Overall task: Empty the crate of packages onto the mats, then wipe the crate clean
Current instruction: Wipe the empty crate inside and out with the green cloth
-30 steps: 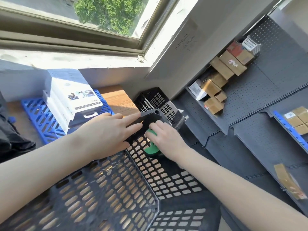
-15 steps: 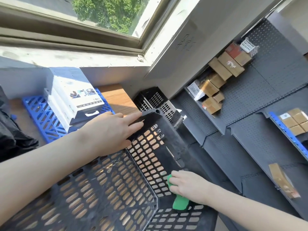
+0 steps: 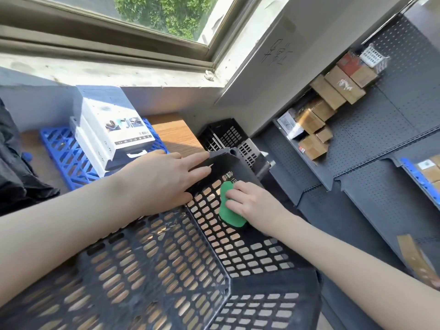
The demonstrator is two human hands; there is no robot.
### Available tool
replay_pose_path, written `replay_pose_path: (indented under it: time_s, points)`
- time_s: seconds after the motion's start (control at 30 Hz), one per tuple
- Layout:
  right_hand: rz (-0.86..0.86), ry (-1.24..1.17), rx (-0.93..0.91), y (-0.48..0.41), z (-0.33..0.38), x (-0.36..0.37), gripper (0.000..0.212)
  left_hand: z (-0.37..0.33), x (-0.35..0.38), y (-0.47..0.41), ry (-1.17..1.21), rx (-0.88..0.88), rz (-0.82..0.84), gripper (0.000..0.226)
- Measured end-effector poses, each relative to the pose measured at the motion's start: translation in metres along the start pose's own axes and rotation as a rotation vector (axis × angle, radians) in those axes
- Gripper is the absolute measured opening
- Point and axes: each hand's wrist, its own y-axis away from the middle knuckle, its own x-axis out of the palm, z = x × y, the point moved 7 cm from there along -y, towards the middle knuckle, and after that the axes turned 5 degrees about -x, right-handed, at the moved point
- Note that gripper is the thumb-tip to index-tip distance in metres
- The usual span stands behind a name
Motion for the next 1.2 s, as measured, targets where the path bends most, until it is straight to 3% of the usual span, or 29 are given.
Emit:
replay_pose_path:
  time_s: [0.27,0.37,0.47,0.53,0.63,0.77,0.93,1.0,1.1,1.2]
  points:
    - [0.51,-0.117,-0.317,0.114,0.088,0.049,0.02,-0.008,-0.004,-0.003,-0.018,-0.043,0.165,0.058]
    - [0.447,-0.054,-0.319,0.084,0.079,0.05,0.016,-0.008,-0.004,-0.004,-0.019,-0.046,0.19,0.059]
    - [0.179,0.002,-0.14,0.017,0.032,0.023,0.016,-0.007,-0.004,-0.004,-0.022,-0.049,0.183,0.06]
    - [-0.012,0.059,-0.024,-0.024,0.001,0.003,0.005,-0.006,-0.002,-0.004,-0.013,-0.053,0.17,0.06]
    - [-0.121,0.131,0.008,-0.057,-0.009,-0.002,0.022,-0.001,-0.005,-0.003,-0.004,-0.048,0.08,0.055]
    - [0.068,0.036,-0.045,-0.028,0.022,0.05,0.005,-0.003,0.001,-0.002,-0.006,-0.041,0.118,0.058]
    - [0.564,-0.138,-0.22,0.054,0.086,0.112,0.025,-0.005,-0.002,-0.003,-0.015,-0.048,0.17,0.061]
    - [0.68,-0.156,-0.26,0.082,0.106,0.124,0.031,-0.005,-0.003,-0.003,-0.021,-0.043,0.178,0.06]
    - [0.671,-0.068,-0.343,0.079,0.111,0.12,0.029,-0.006,-0.001,-0.002,-0.024,-0.041,0.202,0.06]
    - [0.493,-0.09,-0.335,0.031,0.087,0.096,0.02,-0.005,0.0,-0.003,-0.046,-0.037,0.205,0.061]
